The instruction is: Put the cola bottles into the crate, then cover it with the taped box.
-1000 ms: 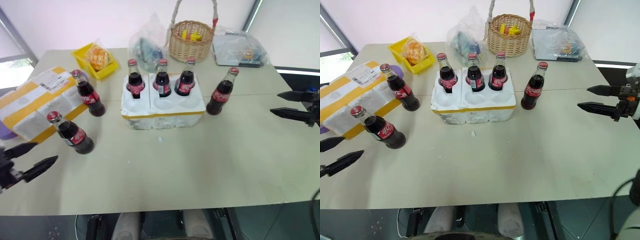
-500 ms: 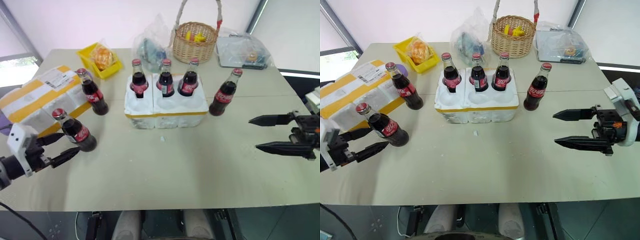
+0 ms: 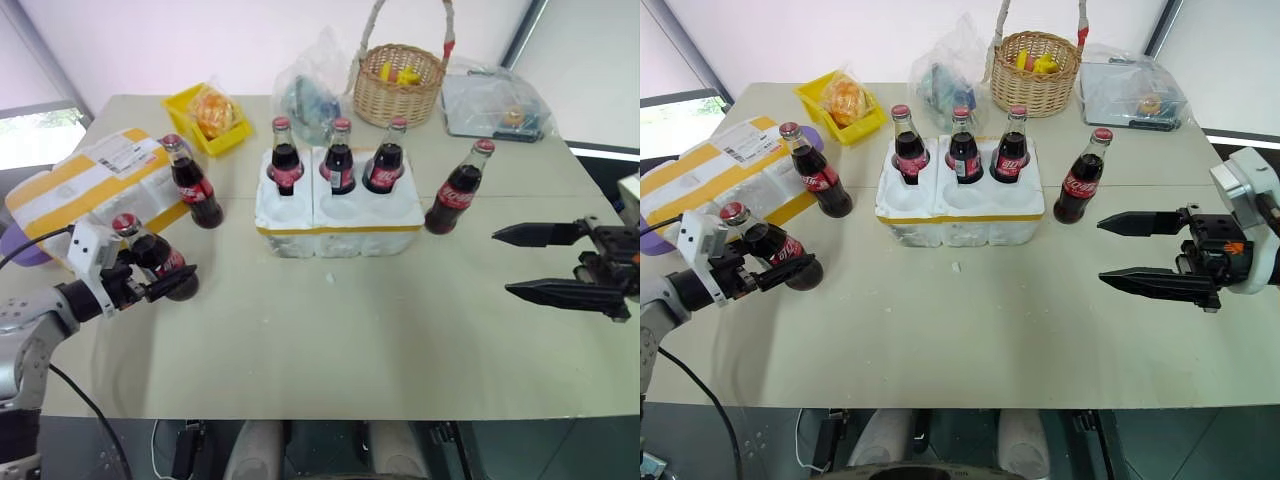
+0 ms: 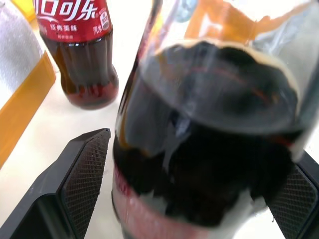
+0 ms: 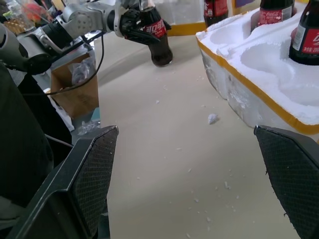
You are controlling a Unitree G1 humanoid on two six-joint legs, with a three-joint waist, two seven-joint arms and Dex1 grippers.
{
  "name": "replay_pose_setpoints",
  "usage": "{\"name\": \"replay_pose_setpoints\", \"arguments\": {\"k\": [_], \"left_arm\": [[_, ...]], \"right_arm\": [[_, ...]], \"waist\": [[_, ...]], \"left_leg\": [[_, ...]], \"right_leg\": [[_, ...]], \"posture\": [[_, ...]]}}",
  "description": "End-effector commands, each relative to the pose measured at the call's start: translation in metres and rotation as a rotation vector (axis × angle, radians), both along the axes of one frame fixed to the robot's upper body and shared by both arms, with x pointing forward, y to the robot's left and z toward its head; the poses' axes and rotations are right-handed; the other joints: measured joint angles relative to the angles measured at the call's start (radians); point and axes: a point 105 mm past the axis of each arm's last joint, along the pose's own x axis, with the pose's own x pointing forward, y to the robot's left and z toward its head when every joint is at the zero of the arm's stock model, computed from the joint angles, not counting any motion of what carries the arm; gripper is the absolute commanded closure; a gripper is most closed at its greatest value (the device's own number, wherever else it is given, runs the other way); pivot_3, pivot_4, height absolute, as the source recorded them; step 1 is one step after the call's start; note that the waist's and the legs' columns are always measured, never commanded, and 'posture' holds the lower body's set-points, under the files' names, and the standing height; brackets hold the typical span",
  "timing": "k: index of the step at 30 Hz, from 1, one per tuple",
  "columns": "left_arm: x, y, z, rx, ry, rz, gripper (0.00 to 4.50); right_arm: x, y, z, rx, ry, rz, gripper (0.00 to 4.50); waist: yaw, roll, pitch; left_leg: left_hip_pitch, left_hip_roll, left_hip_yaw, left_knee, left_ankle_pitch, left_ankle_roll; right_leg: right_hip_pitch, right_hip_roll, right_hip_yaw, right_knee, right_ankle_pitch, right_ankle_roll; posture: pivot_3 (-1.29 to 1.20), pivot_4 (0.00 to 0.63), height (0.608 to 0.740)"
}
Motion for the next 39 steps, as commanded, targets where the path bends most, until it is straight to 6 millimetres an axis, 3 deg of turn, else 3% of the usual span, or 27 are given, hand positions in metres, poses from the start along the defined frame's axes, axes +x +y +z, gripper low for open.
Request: {"name": "replay_pose_setpoints", "arguments": {"k": [1, 4, 6, 14, 20, 23, 32, 39], "left_arm": [[-0.002, -0.002, 0.011, -0.014, -0.036, -0.021, 0.04], [-0.006, 0.001, 0.011, -0.010, -0.018, -0.024, 0.82], [-0.008, 0.003, 0.010, 0.004, 0.002, -0.026, 1.69], [-0.013, -0.001, 0.024, 0.052, 0.013, -0.084, 1.67], [-0.006, -0.025, 0.073, 0.113, -0.046, -0.249, 1.67], [0.002, -0.044, 0.098, 0.124, -0.062, -0.313, 1.67], [0.030, -0.137, 0.173, 0.108, -0.200, -0.484, 1.67], [0.049, -0.196, 0.193, 0.032, -0.153, -0.539, 1.67]], "right_arm": [[-0.005, 0.002, 0.010, 0.012, -0.052, 0.011, 0.00], [-0.006, 0.001, 0.010, 0.016, -0.055, 0.005, 0.00], [-0.007, 0.001, 0.010, 0.018, -0.056, 0.004, 0.00], [-0.008, 0.002, 0.011, 0.024, -0.063, -0.004, 0.00], [-0.010, 0.003, 0.012, 0.042, -0.074, -0.010, 0.00], [-0.013, 0.005, 0.011, 0.050, -0.072, -0.011, 0.00], [-0.014, 0.009, 0.011, 0.066, -0.070, -0.036, 0.00], [-0.011, 0.009, 0.012, 0.082, -0.068, -0.068, 0.00]], "waist": [[0.001, 0.000, 0.000], [0.002, 0.000, 0.000], [0.001, 0.000, 0.000], [-0.002, -0.001, 0.000], [0.013, -0.004, 0.002], [0.024, -0.006, 0.003], [0.024, -0.007, 0.004], [0.011, -0.008, 0.004]], "left_leg": [[0.000, 0.000, 0.000, 0.000, 0.000, 0.000], [0.000, 0.000, 0.000, 0.000, 0.000, 0.000], [0.000, 0.000, 0.000, 0.000, 0.000, 0.000], [0.000, 0.000, 0.000, -0.001, 0.000, 0.000], [-0.002, 0.000, -0.001, 0.000, 0.000, 0.000], [-0.003, 0.000, -0.001, 0.001, 0.000, 0.000], [-0.004, -0.001, -0.003, 0.002, 0.000, 0.000], [-0.003, -0.001, -0.003, 0.000, 0.000, 0.001]], "right_leg": [[0.000, 0.000, 0.000, 0.000, 0.000, 0.000], [0.000, 0.000, 0.000, 0.000, 0.000, 0.000], [0.000, 0.000, 0.000, 0.000, 0.000, 0.000], [0.000, 0.000, 0.000, -0.001, 0.000, 0.000], [0.000, 0.000, 0.000, -0.001, 0.000, 0.000], [0.000, 0.001, -0.001, -0.003, 0.000, 0.000], [0.001, 0.002, -0.001, -0.005, 0.004, 0.006], [0.001, 0.002, -0.001, -0.004, 0.003, 0.008]], "posture": [[0.00, 0.150, 0.737], [0.00, 0.150, 0.737], [0.00, 0.150, 0.737], [0.00, 0.150, 0.737], [0.00, 0.150, 0.737], [0.00, 0.150, 0.737], [0.00, 0.150, 0.737], [0.00, 0.150, 0.737]]}}
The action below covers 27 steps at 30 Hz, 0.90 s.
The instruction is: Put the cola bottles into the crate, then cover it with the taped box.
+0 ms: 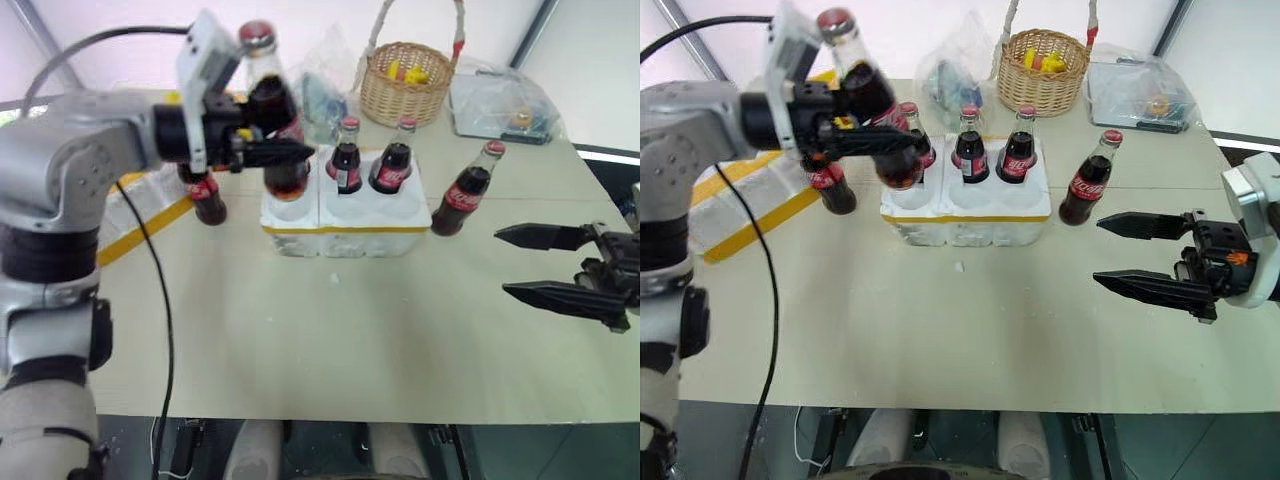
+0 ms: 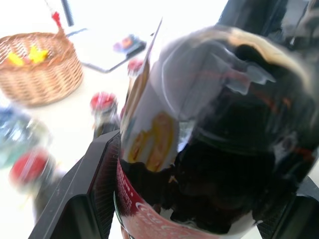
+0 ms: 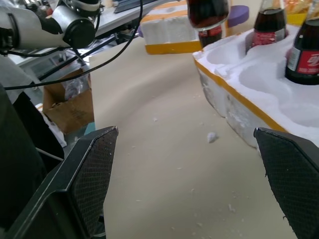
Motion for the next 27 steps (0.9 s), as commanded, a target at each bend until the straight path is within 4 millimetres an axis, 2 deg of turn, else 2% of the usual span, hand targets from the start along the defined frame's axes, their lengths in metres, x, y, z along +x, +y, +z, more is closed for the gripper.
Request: {"name": "replay_pose_setpoints", "arguments": {"k": [1, 6, 14, 22, 27], "left_arm": [[0.007, -0.017, 0.016, -0.033, -0.014, 0.011, 1.67], [0.022, -0.039, -0.004, -0.011, 0.042, 0.041, 1.67], [0.033, -0.071, -0.037, 0.000, 0.050, 0.019, 1.67], [0.044, -0.074, -0.064, 0.086, 0.018, 0.048, 1.67], [0.047, -0.083, -0.082, 0.088, 0.057, 0.056, 1.67]], "right_arm": [[-0.002, 0.002, 0.009, 0.014, -0.039, -0.005, 0.00], [-0.001, 0.003, 0.011, 0.024, -0.040, -0.023, 0.00], [-0.004, 0.004, 0.012, 0.021, -0.062, -0.028, 0.00], [-0.007, 0.001, 0.016, 0.015, -0.075, -0.050, 0.00], [-0.006, 0.000, 0.015, 0.012, -0.073, -0.057, 0.00]], "waist": [[0.000, 0.000, 0.000], [-0.011, 0.000, 0.000], [-0.008, 0.000, 0.000], [-0.007, 0.000, 0.000], [-0.005, 0.000, 0.000]], "left_leg": [[0.000, 0.000, 0.000, 0.000, 0.000, 0.000], [0.000, 0.000, 0.000, 0.001, 0.000, 0.000], [0.000, 0.000, -0.001, 0.001, 0.000, 0.000], [0.000, 0.000, 0.000, 0.001, 0.000, 0.000], [-0.001, 0.000, -0.001, 0.001, 0.000, 0.000]], "right_leg": [[0.000, 0.000, 0.000, 0.000, 0.000, 0.000], [0.000, 0.000, 0.000, 0.001, 0.000, 0.000], [0.000, 0.000, 0.000, 0.001, 0.000, 0.000], [0.000, 0.000, 0.000, 0.001, 0.000, 0.000], [0.000, 0.000, 0.000, 0.000, 0.000, 0.000]], "posture": [[0.00, 0.150, 0.737], [0.00, 0.150, 0.737], [0.00, 0.150, 0.737], [0.00, 0.150, 0.737], [0.00, 0.150, 0.737]]}}
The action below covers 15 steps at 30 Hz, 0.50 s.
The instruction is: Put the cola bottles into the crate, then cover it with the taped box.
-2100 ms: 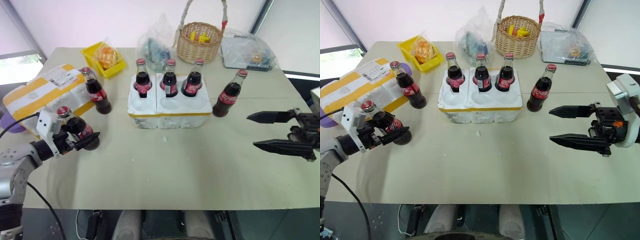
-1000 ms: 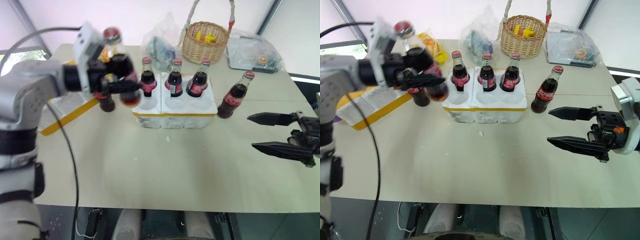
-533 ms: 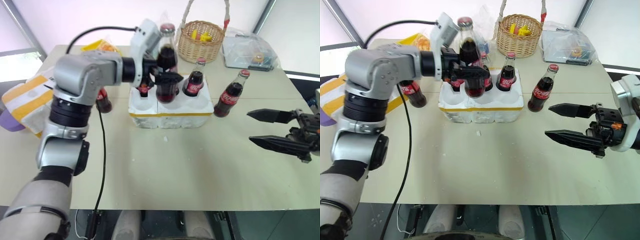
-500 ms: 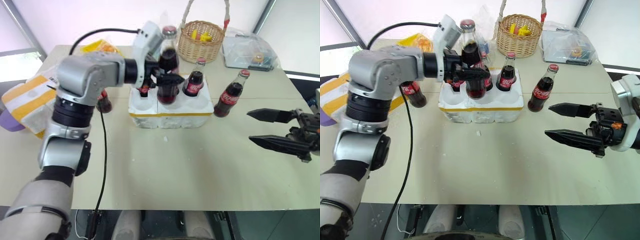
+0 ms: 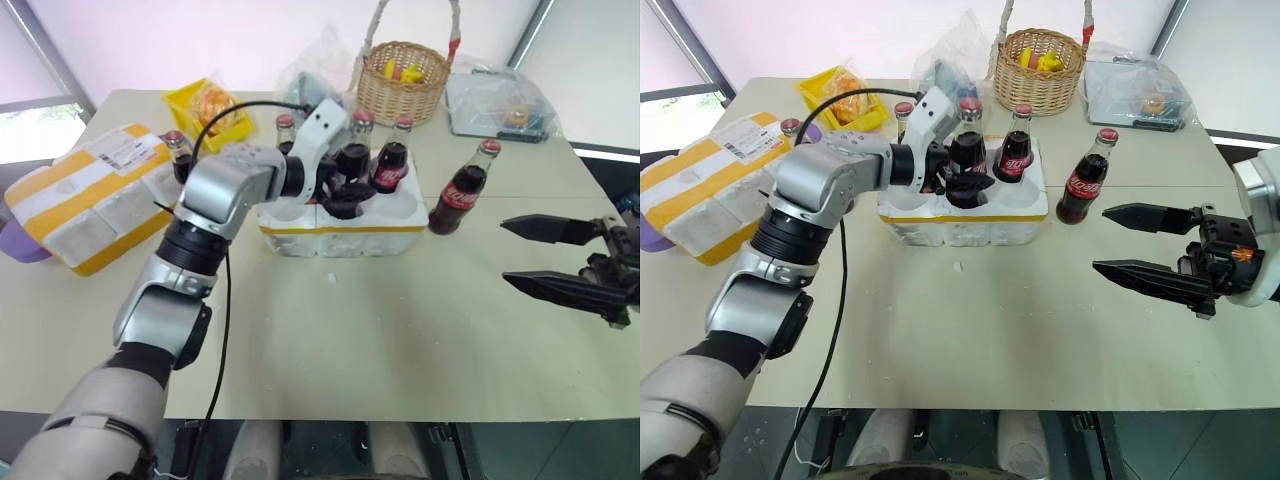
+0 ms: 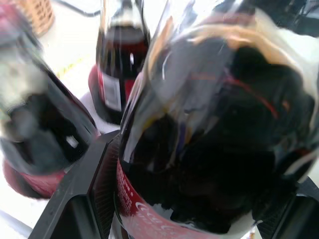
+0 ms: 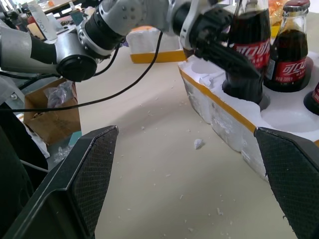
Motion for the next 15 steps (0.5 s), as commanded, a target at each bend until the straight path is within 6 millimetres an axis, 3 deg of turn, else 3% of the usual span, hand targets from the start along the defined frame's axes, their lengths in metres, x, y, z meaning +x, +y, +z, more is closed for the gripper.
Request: {"name": "replay_pose_setpoints", "arguments": {"k": [1, 3, 5, 7, 11, 15], "left_arm": [[-0.003, -0.011, 0.011, -0.020, -0.075, -0.033, 1.67], [0.000, -0.014, -0.003, -0.016, -0.049, -0.009, 1.67], [0.003, -0.013, -0.013, -0.018, -0.017, 0.024, 0.60], [0.004, -0.011, -0.018, -0.022, 0.001, 0.040, 0.01], [0.002, -0.008, -0.021, -0.032, 0.015, 0.054, 0.01], [-0.001, 0.003, -0.009, -0.070, 0.001, 0.068, 0.01]], "right_arm": [[-0.004, 0.000, 0.009, -0.007, -0.043, 0.000, 0.00], [0.009, 0.007, -0.002, -0.004, -0.037, -0.005, 0.00], [0.020, 0.014, -0.012, -0.001, -0.033, -0.006, 0.00], [0.024, 0.016, -0.014, -0.003, -0.035, -0.007, 0.00], [0.027, 0.016, -0.014, -0.007, -0.040, -0.011, 0.00], [0.029, 0.016, -0.013, -0.010, -0.043, -0.011, 0.00]], "waist": [[0.001, 0.000, 0.000], [0.002, 0.000, 0.000], [-0.004, 0.000, 0.000], [-0.002, 0.000, 0.000], [-0.001, 0.001, -0.001], [-0.005, 0.001, -0.001]], "left_leg": [[0.000, 0.000, 0.000, 0.000, 0.000, 0.000], [0.000, 0.000, 0.000, 0.000, 0.000, 0.000], [0.001, 0.000, 0.000, 0.000, 0.000, 0.000], [0.001, 0.000, 0.000, 0.000, 0.000, 0.000], [0.001, 0.000, 0.000, 0.000, 0.000, 0.000], [0.001, 0.000, 0.000, 0.000, 0.000, 0.000]], "right_leg": [[0.000, 0.000, 0.000, 0.000, 0.000, 0.000], [0.000, 0.000, 0.000, -0.001, 0.000, 0.000], [0.001, 0.000, 0.000, -0.001, 0.000, 0.000], [0.001, 0.000, 0.000, 0.000, 0.000, 0.000], [0.001, 0.000, 0.000, 0.000, 0.000, 0.000], [0.001, 0.000, 0.000, 0.000, 0.000, 0.000]], "posture": [[0.00, 0.150, 0.737], [0.00, 0.150, 0.737], [0.00, 0.150, 0.737], [0.00, 0.150, 0.737], [0.00, 0.150, 0.737], [0.00, 0.150, 0.737]]}}
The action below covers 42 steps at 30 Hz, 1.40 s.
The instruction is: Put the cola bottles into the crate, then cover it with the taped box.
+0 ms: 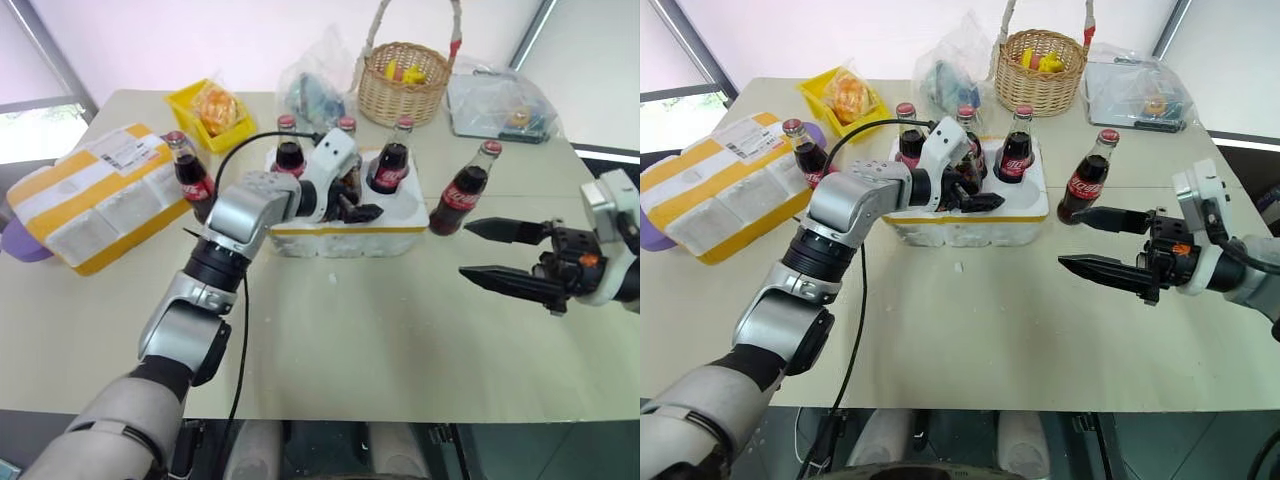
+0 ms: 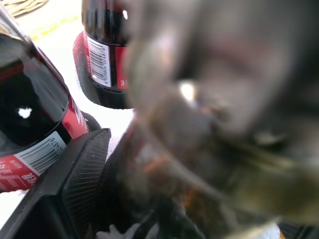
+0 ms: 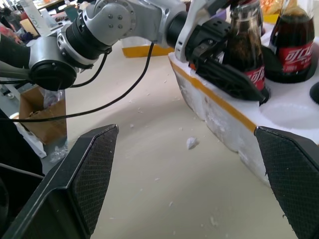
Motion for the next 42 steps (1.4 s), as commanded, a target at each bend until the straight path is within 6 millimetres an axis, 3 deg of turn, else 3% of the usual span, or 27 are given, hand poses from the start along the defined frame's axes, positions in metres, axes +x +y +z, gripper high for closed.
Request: {"name": "replay_pose_setpoints", "arguments": {"k": [1, 5, 9, 13, 18, 21, 28, 34, 42], "left_arm": [[-0.006, 0.015, 0.022, -0.056, -0.032, 0.010, 0.01], [-0.024, 0.033, 0.048, -0.088, -0.069, -0.027, 0.01], [-0.048, 0.065, 0.084, -0.119, -0.118, -0.044, 0.01], [-0.069, 0.096, 0.100, -0.095, -0.117, -0.037, 0.01], [-0.084, 0.150, 0.087, 0.032, -0.088, 0.065, 0.01], [-0.076, 0.203, 0.068, 0.136, -0.091, 0.294, 0.01], [-0.067, 0.260, 0.056, 0.069, -0.206, 0.658, 0.01], [-0.054, 0.274, 0.044, -0.003, -0.266, 0.775, 0.01], [-0.023, 0.265, 0.029, -0.044, -0.256, 0.761, 0.01]], "right_arm": [[0.002, -0.001, 0.009, -0.007, -0.045, -0.002, 0.00], [0.003, -0.001, 0.009, -0.010, -0.045, 0.000, 0.00], [0.005, -0.003, 0.009, -0.013, -0.043, -0.002, 0.00], [0.009, -0.003, 0.008, -0.016, -0.040, 0.006, 0.00], [0.012, -0.002, 0.008, -0.018, -0.041, 0.017, 0.00], [0.013, -0.002, 0.008, -0.021, -0.038, 0.022, 0.00], [0.016, -0.003, 0.010, -0.037, -0.051, 0.023, 0.00], [0.021, -0.004, 0.016, -0.047, -0.078, 0.011, 0.00], [0.022, -0.001, 0.018, -0.038, -0.094, 0.014, 0.00]], "waist": [[-0.005, 0.000, 0.000], [-0.003, 0.000, 0.000], [-0.005, 0.000, 0.000], [-0.004, 0.000, 0.000], [-0.009, 0.000, 0.000], [-0.009, 0.000, 0.000], [0.003, -0.001, 0.000], [0.000, -0.001, 0.000], [0.000, -0.001, 0.000]], "left_leg": [[0.000, 0.000, 0.000, 0.000, 0.000, 0.000], [0.001, 0.000, 0.000, 0.000, 0.000, 0.000], [0.001, 0.000, 0.000, 0.000, 0.000, 0.000], [0.002, 0.000, 0.000, 0.000, 0.000, 0.000], [0.002, 0.000, 0.000, -0.001, 0.000, 0.000], [0.003, 0.001, 0.000, -0.001, 0.000, 0.000], [0.001, 0.000, 0.000, 0.000, 0.000, 0.000], [0.002, 0.001, 0.000, 0.000, 0.000, 0.000], [0.002, 0.000, 0.000, 0.000, 0.000, 0.000]], "right_leg": [[0.000, 0.000, 0.000, 0.000, 0.000, 0.000], [-0.001, 0.000, 0.000, 0.003, 0.000, 0.000], [-0.001, 0.000, 0.000, 0.003, 0.000, 0.000], [0.000, 0.000, 0.000, 0.004, 0.000, 0.000], [-0.001, 0.000, 0.000, 0.005, -0.001, 0.000], [-0.001, 0.000, 0.000, 0.005, -0.003, -0.004], [0.000, -0.001, 0.000, 0.002, -0.003, -0.005], [0.000, 0.000, 0.000, 0.002, -0.003, -0.005], [0.000, 0.000, 0.000, 0.002, -0.001, -0.002]], "posture": [[0.00, 0.150, 0.737], [0.00, 0.150, 0.737], [0.00, 0.150, 0.737], [0.00, 0.150, 0.737], [0.00, 0.150, 0.737], [0.00, 0.150, 0.737], [0.00, 0.150, 0.737], [0.00, 0.150, 0.737], [0.00, 0.150, 0.737]]}}
